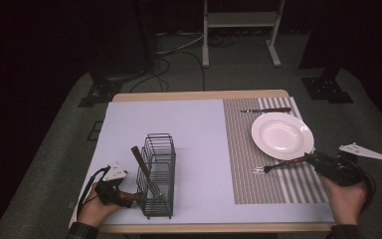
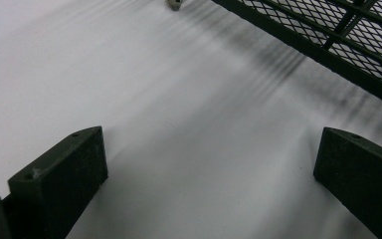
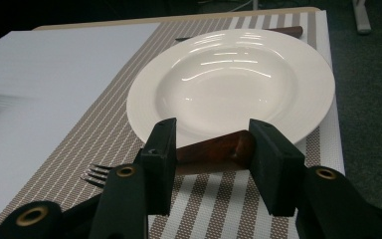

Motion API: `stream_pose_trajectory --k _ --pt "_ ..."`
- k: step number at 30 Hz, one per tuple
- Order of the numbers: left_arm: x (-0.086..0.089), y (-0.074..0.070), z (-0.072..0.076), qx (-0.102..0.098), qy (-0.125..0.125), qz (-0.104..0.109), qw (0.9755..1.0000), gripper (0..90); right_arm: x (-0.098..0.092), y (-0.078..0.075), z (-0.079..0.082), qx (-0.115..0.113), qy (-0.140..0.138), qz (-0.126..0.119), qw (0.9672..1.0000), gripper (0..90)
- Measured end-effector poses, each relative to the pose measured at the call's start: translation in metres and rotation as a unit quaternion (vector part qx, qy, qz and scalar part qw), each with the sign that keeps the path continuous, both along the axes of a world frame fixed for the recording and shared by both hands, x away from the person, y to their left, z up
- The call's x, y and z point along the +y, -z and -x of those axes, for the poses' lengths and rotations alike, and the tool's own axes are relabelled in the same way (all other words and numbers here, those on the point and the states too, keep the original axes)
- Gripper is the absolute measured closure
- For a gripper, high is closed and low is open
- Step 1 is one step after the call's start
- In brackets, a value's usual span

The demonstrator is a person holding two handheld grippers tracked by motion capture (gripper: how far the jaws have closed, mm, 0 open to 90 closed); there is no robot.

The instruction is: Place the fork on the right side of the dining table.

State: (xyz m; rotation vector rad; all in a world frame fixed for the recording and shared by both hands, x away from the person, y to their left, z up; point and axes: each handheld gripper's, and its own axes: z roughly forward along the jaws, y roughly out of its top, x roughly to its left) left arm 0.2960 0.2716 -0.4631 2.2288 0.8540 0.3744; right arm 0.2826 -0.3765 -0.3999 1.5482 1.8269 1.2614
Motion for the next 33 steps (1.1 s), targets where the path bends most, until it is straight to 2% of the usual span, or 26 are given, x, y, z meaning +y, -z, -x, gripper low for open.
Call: stream_pose_trajectory --k 19,33 --pt "0.0 0.0 0.0 0.0 0.0 0.0 1.0 0.0 -0.004 0.014 -0.002 0.03 0.014 0.013 0.9993 54.4" --pt "0.0 0.0 0.0 0.0 0.0 0.0 1.0 0.0 -0.01 0.027 -0.005 0.057 0.018 0.002 0.9982 52.3"
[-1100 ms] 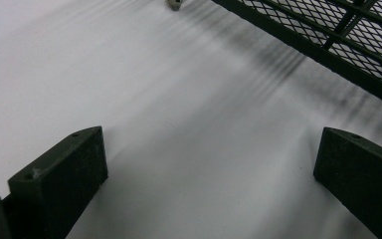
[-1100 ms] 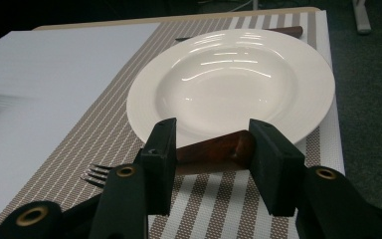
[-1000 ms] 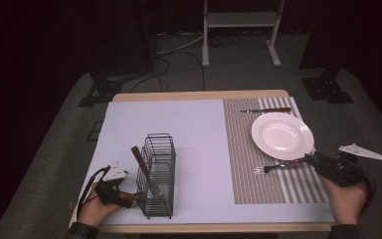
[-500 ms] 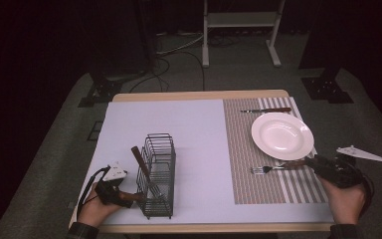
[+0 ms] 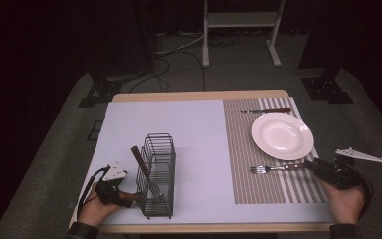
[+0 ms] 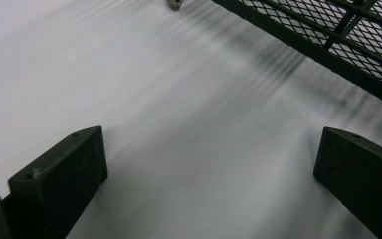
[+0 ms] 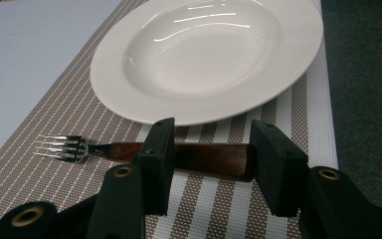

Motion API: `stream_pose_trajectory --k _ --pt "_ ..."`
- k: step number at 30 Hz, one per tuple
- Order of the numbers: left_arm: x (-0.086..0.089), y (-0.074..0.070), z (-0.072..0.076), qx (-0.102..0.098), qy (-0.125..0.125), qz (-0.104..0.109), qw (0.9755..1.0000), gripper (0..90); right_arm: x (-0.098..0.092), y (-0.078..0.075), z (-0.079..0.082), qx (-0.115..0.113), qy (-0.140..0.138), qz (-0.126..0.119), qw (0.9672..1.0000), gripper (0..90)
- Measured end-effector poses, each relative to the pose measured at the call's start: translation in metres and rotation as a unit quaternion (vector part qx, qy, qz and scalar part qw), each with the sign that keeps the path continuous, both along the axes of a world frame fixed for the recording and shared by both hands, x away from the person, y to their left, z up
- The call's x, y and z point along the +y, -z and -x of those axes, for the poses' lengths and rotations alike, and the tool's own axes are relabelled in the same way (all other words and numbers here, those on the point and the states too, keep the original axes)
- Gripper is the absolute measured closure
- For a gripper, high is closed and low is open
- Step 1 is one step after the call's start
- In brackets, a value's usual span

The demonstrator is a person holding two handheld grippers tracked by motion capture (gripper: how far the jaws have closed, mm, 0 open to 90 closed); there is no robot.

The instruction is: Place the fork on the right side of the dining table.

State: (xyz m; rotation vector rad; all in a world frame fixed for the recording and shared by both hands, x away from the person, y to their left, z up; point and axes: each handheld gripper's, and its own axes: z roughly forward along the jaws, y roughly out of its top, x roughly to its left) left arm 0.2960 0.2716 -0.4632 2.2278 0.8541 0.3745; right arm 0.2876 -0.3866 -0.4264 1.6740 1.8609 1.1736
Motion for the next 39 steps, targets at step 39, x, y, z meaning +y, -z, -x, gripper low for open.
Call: stream_pose_trajectory --k 39 --pt "0.0 0.0 0.0 0.001 0.0 0.0 1.0 0.0 -0.001 0.011 -0.004 0.027 0.009 0.018 0.9994 38.9"
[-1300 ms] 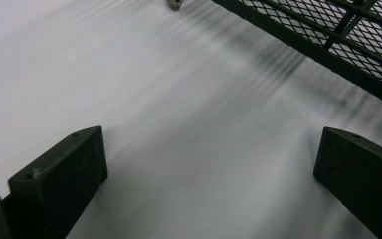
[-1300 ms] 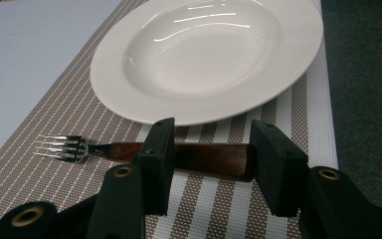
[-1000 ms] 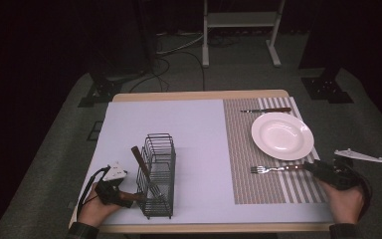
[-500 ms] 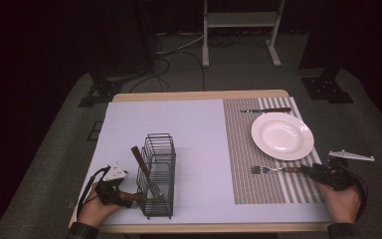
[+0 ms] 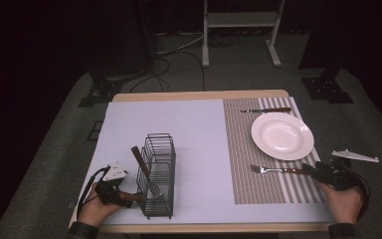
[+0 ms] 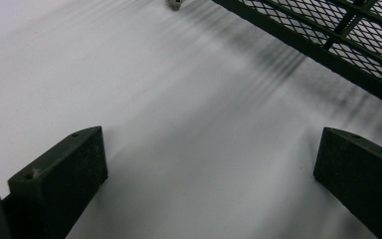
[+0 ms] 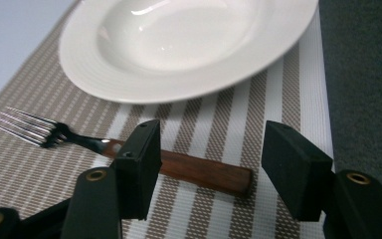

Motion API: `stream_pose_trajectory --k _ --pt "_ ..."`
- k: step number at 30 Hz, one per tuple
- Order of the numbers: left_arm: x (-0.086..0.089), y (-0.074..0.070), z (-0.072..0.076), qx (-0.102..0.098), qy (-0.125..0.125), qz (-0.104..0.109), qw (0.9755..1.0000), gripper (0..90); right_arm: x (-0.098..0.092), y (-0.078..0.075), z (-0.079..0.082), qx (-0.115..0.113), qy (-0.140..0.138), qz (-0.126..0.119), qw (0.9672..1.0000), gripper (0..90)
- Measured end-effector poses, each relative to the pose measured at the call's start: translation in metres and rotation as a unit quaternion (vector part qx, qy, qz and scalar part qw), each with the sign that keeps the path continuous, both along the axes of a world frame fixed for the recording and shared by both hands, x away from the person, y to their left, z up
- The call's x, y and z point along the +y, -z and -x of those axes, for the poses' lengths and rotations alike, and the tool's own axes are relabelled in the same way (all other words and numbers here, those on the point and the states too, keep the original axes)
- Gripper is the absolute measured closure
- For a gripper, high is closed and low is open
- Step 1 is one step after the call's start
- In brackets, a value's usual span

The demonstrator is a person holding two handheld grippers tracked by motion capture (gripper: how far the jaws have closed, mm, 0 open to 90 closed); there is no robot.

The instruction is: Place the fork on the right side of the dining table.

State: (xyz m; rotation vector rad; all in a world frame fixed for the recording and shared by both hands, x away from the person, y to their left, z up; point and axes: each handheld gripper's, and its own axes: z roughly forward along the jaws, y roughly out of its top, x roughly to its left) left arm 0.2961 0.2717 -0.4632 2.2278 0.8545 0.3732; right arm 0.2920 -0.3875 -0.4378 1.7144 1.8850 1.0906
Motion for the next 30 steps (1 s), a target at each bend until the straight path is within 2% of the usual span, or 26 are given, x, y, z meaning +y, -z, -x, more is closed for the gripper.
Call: stream_pose_trajectory --k 3,7,14,17,18,21,24,25,27,29,30 --pt "0.0 0.0 0.0 0.0 0.0 0.0 1.0 0.0 0.006 -0.01 0.002 -0.024 -0.009 0.001 0.9997 35.1" --pt "0.0 0.0 0.0 0.0 0.0 0.0 1.0 0.0 0.014 -0.015 0.001 -0.039 -0.022 0.004 0.999 31.8" --pt "0.0 0.0 0.0 0.001 0.0 0.0 1.0 0.0 0.036 -0.02 0.003 -0.056 -0.059 0.0 0.9967 22.4" --pt "0.0 0.0 0.0 0.001 0.0 0.0 1.0 0.0 0.051 -0.022 0.001 -0.056 -0.082 0.007 0.9951 18.5" --pt "0.0 0.0 0.0 0.001 0.001 0.0 1.0 0.0 0.051 -0.022 0.001 -0.056 -0.082 0.007 0.9951 18.5" --pt "0.0 0.0 0.0 0.001 0.0 0.0 1.0 0.0 0.068 -0.022 -0.002 -0.062 -0.114 0.011 0.9915 18.3" --pt "0.0 0.0 0.0 0.001 0.0 0.0 1.0 0.0 0.076 -0.022 -0.003 -0.062 -0.126 0.013 0.99 18.3" --pt "0.0 0.0 0.0 0.001 0.0 0.0 1.0 0.0 0.084 -0.023 -0.004 -0.062 -0.14 0.015 0.9881 18.2" --pt "0.0 0.0 0.0 0.0 0.0 0.0 1.0 0.0 0.088 -0.023 -0.004 -0.063 -0.145 0.015 0.9873 18.2" --pt "0.0 0.0 0.0 0.0 0.0 0.0 1.0 0.0 0.101 -0.023 -0.005 -0.064 -0.164 0.012 0.9843 18.3" --pt "0.0 0.0 0.0 0.0 0.0 0.0 1.0 0.0 0.101 -0.023 -0.005 -0.064 -0.164 0.012 0.9843 18.3"
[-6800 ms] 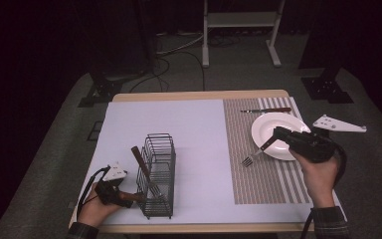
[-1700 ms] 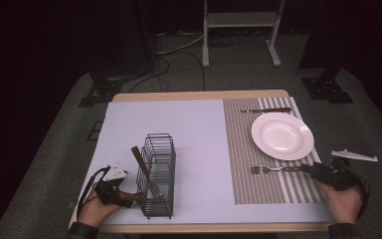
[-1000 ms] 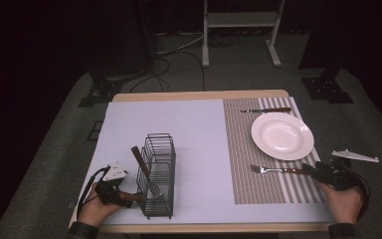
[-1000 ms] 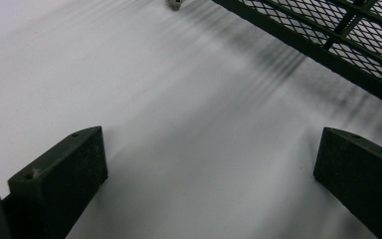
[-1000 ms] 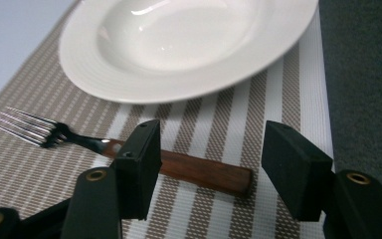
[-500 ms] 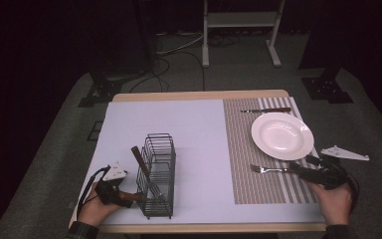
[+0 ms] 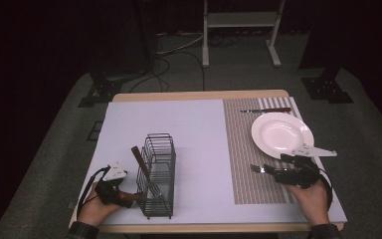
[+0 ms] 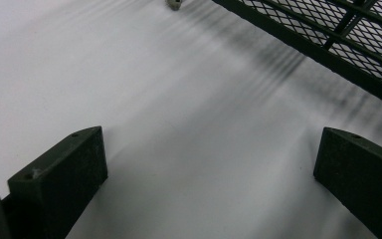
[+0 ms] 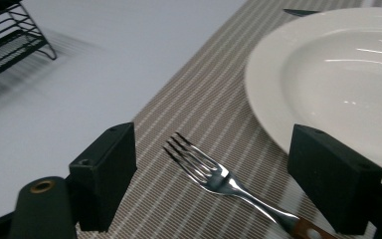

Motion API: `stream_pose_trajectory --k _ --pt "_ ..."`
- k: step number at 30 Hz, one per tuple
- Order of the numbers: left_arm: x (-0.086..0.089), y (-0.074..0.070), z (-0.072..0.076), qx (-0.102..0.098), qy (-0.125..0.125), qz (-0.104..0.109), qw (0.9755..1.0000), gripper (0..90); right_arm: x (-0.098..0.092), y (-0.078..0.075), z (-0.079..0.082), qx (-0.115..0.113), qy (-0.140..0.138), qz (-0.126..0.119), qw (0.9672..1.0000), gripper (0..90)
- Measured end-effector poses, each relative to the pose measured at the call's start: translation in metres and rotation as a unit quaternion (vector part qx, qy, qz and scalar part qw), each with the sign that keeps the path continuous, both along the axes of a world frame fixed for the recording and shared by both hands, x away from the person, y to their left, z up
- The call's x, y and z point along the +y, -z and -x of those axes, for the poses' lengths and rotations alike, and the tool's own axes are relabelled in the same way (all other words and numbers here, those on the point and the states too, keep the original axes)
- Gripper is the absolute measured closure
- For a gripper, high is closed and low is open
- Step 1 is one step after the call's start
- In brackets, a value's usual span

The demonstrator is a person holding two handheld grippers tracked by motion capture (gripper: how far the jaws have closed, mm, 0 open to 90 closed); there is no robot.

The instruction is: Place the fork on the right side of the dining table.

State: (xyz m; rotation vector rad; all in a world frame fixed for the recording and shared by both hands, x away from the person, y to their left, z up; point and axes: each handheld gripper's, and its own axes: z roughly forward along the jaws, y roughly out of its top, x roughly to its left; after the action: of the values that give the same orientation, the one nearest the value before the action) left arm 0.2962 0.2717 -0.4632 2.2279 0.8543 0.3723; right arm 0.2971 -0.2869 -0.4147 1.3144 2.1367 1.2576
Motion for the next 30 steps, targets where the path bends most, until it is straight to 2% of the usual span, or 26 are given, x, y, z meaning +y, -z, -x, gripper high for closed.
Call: stream_pose_trajectory --k 7,12,13,14,19,20,21,23,26,27,28,29,30 --pt "0.0 0.0 0.0 0.0 0.0 0.0 1.0 0.0 0.033 0.0 -0.002 -0.001 -0.047 0.008 0.9989 18.3" --pt "0.0 0.0 0.0 0.0 0.0 0.0 1.0 0.0 0.058 0.003 -0.006 -0.005 -0.08 0.016 0.9967 18.4" --pt "0.0 0.0 0.0 0.0 0.0 0.0 1.0 0.0 0.069 0.003 -0.007 -0.005 -0.093 0.018 0.9955 18.4" --pt "0.0 0.0 0.0 0.0 0.0 0.0 1.0 0.0 0.069 0.003 -0.007 -0.005 -0.093 0.018 0.9955 18.4" --pt "0.0 0.0 0.0 0.0 0.0 0.0 1.0 0.0 0.101 0.009 -0.009 0.0 -0.132 0.03 0.9907 18.4" --pt "0.0 0.0 0.0 0.0 0.0 0.0 1.0 0.0 0.101 0.009 -0.009 0.0 -0.132 0.03 0.9907 18.4" --pt "0.0 0.0 0.0 0.0 0.0 0.0 1.0 0.0 0.111 0.011 -0.01 0.003 -0.145 0.034 0.9888 18.4" --pt "0.0 0.0 0.0 0.0 0.0 0.0 1.0 0.0 0.116 0.013 -0.01 0.004 -0.151 0.036 0.9878 18.4" --pt "0.0 0.0 0.0 0.0 0.0 0.0 1.0 0.0 0.132 0.016 -0.009 0.008 -0.17 0.041 0.9846 18.4" --pt "0.0 0.0 0.0 0.0 0.0 0.0 1.0 0.0 0.141 0.019 -0.009 0.01 -0.18 0.046 0.9826 18.4" --pt "0.0 0.0 0.0 0.0 0.0 0.0 1.0 0.0 0.141 0.019 -0.009 0.01 -0.18 0.046 0.9826 18.4" --pt "0.0 0.0 0.0 0.0 0.0 0.0 1.0 0.0 0.15 0.022 -0.011 0.012 -0.19 0.05 0.9805 18.4" --pt "0.0 0.0 0.0 0.0 0.0 0.0 1.0 0.0 0.15 0.022 -0.011 0.012 -0.19 0.05 0.9805 18.4"
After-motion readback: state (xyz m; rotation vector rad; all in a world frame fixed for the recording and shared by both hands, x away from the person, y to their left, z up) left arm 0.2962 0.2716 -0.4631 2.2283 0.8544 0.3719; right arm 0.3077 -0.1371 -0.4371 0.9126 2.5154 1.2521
